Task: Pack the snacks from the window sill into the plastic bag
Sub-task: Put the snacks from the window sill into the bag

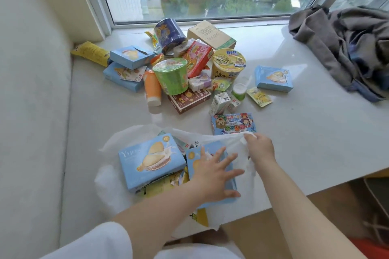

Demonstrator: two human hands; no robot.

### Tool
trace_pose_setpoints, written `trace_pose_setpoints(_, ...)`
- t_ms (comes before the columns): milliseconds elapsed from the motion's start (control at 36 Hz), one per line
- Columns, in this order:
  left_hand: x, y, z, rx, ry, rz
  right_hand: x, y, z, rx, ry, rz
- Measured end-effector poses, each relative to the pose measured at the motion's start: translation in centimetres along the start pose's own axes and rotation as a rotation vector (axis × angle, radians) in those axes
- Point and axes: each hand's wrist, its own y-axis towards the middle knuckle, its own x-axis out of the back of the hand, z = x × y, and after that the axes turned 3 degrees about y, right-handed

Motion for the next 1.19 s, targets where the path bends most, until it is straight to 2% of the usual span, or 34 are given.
trace_pose_setpoints(56,0.4,0.9,-0.6,0.031,0.016,0.062,0.6,-0.1,0.0,-0.01,0.029,-0.013)
trace_pose_setpoints(139,0.7,0.9,0.6,0.075,-0.009,0.056,2.4,0.2,0.3,-0.047,0.082,-0.067)
trace_pose_setpoints(250,0.1,-0.3,3.6,0.022,-0.069,0.039,4.4,1.3,0.9,-0.067,0.199,-0.199)
trace_pose_setpoints(444,-3.7,-2.1,5.8,-0.021,0.097,0.197,4.6,1.2,-0.6,0.0,-0.064,-0.309)
trace_pose_setpoints(556,-3.9,-2.6,6.5,0.015,-0.019,0.131,3.3,0.6,-1.5,0.045,-0.362,-0.201)
trace_pose_setpoints(694,-2.4,-1.8,5.4,0.071,-0.147,-0.045,0.1,0.2,-2.5,0.322,-0.821,-0.098)
trace_pose_setpoints(806,-1.0,-1.4,5.9,0.171,-0.138,-0.212,-2.1,-0.1,-2.8,0.535,-0.865,-0.022)
trace_pose_setpoints(944,-0.7,-2.2,8.7,0.369,-0.154,-0.185,-4.2,-0.1,-2.6,0.728,-0.917,0.029)
trace_pose_setpoints(1056,-0.8,-2.8,10.2,0.413,-0.146,-0.206,-5.3,0.4,-2.2,0.655,-1.117,0.193)
trace_pose_setpoints(1139,-0.4,-2.6,10.9,0.45,-0.151,-0.224,-5.6,1.3,-2.0,0.567,-1.267,0.233)
trace_pose_setpoints(1194,0.0,-2.1,11.4,0.472,-0.172,-0.223,-5.3,2.0,-1.8,0.414,-1.103,0.203)
